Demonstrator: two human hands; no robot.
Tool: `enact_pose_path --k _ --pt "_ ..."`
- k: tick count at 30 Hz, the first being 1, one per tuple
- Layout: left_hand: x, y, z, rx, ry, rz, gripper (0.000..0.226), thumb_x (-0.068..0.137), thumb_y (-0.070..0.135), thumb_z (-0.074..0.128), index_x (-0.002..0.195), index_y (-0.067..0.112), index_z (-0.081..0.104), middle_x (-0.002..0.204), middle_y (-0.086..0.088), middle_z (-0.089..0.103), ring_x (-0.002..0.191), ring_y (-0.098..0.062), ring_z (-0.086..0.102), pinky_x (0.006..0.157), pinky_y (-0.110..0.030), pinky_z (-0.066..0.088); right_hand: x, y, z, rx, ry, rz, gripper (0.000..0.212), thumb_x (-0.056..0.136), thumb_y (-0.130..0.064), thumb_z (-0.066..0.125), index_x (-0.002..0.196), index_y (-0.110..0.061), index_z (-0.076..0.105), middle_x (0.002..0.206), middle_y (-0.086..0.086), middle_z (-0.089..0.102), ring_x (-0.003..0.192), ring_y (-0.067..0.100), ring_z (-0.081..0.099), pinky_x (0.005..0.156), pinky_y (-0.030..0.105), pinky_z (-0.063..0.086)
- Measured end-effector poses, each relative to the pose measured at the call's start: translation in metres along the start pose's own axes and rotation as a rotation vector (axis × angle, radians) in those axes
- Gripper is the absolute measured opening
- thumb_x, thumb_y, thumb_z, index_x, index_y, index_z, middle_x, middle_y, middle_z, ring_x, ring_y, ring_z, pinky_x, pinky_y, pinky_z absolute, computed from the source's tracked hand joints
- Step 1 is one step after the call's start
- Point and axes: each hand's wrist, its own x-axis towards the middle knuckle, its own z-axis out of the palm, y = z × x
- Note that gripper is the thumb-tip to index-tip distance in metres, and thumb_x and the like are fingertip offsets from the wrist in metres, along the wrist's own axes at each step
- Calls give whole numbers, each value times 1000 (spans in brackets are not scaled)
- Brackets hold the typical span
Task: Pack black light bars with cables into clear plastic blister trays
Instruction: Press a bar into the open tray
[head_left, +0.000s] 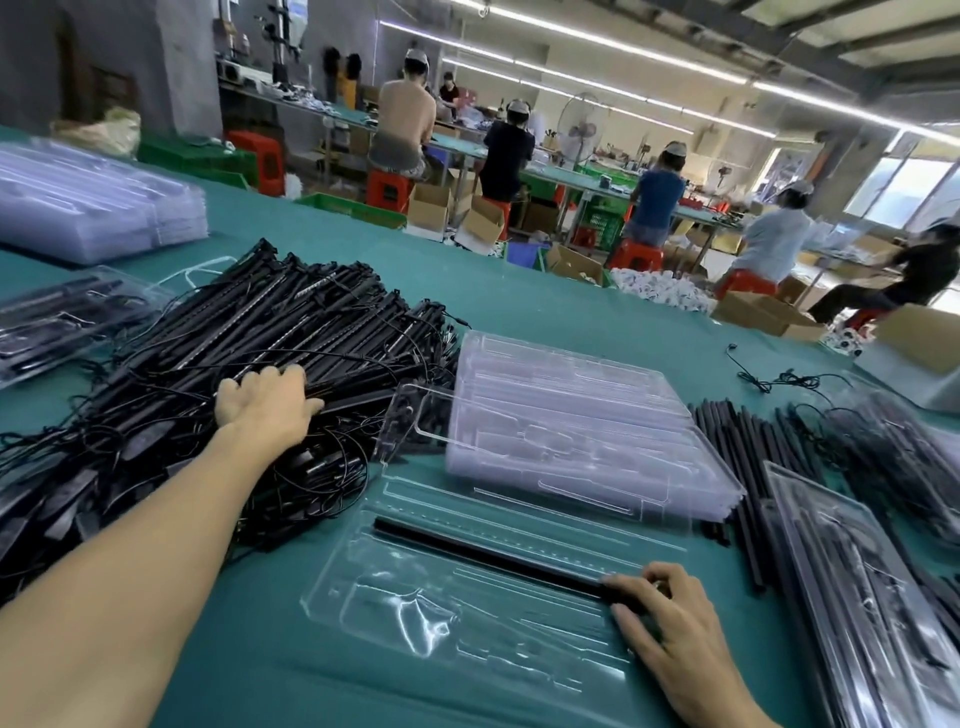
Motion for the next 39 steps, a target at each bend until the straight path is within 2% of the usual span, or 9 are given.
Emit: enact_pose_path --k 5,9,16,19,22,27,31,35,39 --pt "6 5 -6 55 -37 35 56 85 64 60 127 28 51 132 -7 51 124 -28 45 101 -44 35 -1 -4 -1 -28 -15 11 30 89 -35 67 112 -54 61 106 -25 38 99 6 44 89 27 33" --pt "2 8 4 -153 -154 25 56 97 55 47 145 29 34 144 -9 46 131 -32 43 104 -48 34 -2 -4 -2 -34 -12 19 30 90 -35 66 111 -54 61 106 -27 37 98 6 44 88 29 34" --pt "-6 18 12 64 152 -22 36 102 43 39 124 21 58 127 -8 54 115 -26 48 92 -43 36 1 -6 -3 -75 -39 31 28 91 -38 64 114 -52 61 106 -21 39 97 5 41 87 26 34" --pt "-6 24 7 -38 221 -43 35 103 38 40 120 15 60 124 -14 56 114 -34 50 91 -47 37 1 -5 -2 -75 -24 24 28 90 -36 66 113 -51 63 106 -16 43 95 7 43 86 27 35" --pt "-6 27 0 -216 349 -46 33 104 31 40 111 5 59 111 -22 61 99 -41 58 84 -49 39 1 -4 -2 -83 -35 22 27 91 -38 63 114 -53 61 106 -19 40 97 5 41 87 26 34" --pt "0 21 -13 -348 477 45 33 103 36 41 110 6 54 92 -18 65 80 -37 63 74 -46 37 -1 -4 -1 -54 18 10 29 88 -31 69 110 -50 65 103 -19 43 95 6 45 84 29 37" --pt "-11 27 -11 -376 331 70 33 101 46 42 106 16 55 98 -13 66 91 -36 62 80 -47 38 -5 -3 -2 -68 61 -4 32 84 -24 73 108 -44 67 100 -15 46 91 8 49 81 31 42" --pt "-14 17 -1 -120 139 -31 48 94 62 42 116 21 54 115 -12 63 109 -35 57 95 -54 37 -5 -7 -2 -67 99 -5 35 79 -18 78 105 -39 69 97 -12 49 86 12 54 76 35 48" --pt "-10 -8 12 -57 151 -136 47 94 47 52 122 9 52 124 -19 57 115 -37 53 98 -48 39 -6 -9 -2 -48 109 18 33 81 -20 77 104 -42 69 98 -14 48 88 10 52 79 34 45"
